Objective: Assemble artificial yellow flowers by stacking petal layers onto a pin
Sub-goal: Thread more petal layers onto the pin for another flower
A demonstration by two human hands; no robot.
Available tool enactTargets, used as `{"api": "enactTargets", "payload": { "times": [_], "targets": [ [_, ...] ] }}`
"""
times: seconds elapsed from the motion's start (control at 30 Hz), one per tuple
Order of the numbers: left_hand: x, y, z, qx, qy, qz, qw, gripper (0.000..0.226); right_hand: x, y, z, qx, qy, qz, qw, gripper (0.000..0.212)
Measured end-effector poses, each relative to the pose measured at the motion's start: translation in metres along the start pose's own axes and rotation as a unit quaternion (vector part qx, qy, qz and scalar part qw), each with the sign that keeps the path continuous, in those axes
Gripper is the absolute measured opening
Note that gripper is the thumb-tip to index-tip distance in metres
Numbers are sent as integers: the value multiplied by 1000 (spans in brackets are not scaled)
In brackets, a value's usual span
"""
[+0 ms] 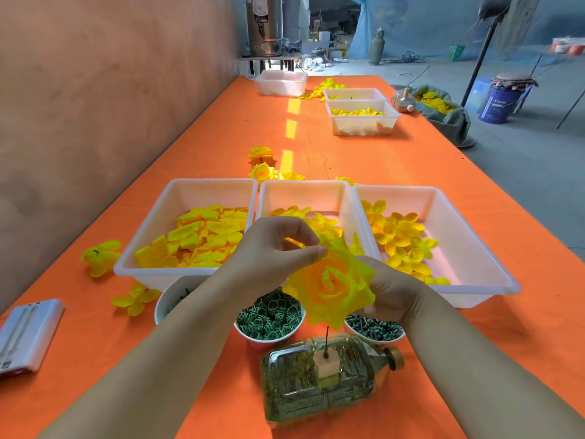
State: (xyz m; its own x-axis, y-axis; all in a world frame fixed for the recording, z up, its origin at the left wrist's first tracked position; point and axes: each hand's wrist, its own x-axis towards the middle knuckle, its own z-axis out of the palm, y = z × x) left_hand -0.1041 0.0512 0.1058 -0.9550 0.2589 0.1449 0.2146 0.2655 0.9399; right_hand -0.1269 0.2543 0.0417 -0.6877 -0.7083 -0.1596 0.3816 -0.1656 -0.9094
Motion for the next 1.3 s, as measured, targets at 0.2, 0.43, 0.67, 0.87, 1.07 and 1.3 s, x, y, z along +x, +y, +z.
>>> {"api": "enactTargets", "payload": {
  "times": [0.2, 0.43, 0.67, 0.87, 1.07, 1.3],
  "targets": [
    [-3, -4, 4, -194, 6, -94, 976, 20, 2, 3, -2, 9, 13, -34, 999, 51],
    [-3, -7, -5, -273, -31, -123, 954, 17, -4, -2, 10, 20, 15, -13, 1000, 49],
    [-6, -6, 4, -199, -49, -84, 975, 20, 2, 5, 3, 21, 19, -36, 999, 42],
    [-7, -7, 11, -215, 10, -81, 973, 7, -2, -2, 4, 41, 30, -10, 999, 51],
    [-6, -8, 7, -130, 26, -55, 990, 19, -7, -2, 3, 39, 33, -2, 999, 63],
    [-8, -7, 8, -89, -23, -99, 991, 32, -9, -3, 8, 37, -40, 2, 998, 38]
  ]
}}
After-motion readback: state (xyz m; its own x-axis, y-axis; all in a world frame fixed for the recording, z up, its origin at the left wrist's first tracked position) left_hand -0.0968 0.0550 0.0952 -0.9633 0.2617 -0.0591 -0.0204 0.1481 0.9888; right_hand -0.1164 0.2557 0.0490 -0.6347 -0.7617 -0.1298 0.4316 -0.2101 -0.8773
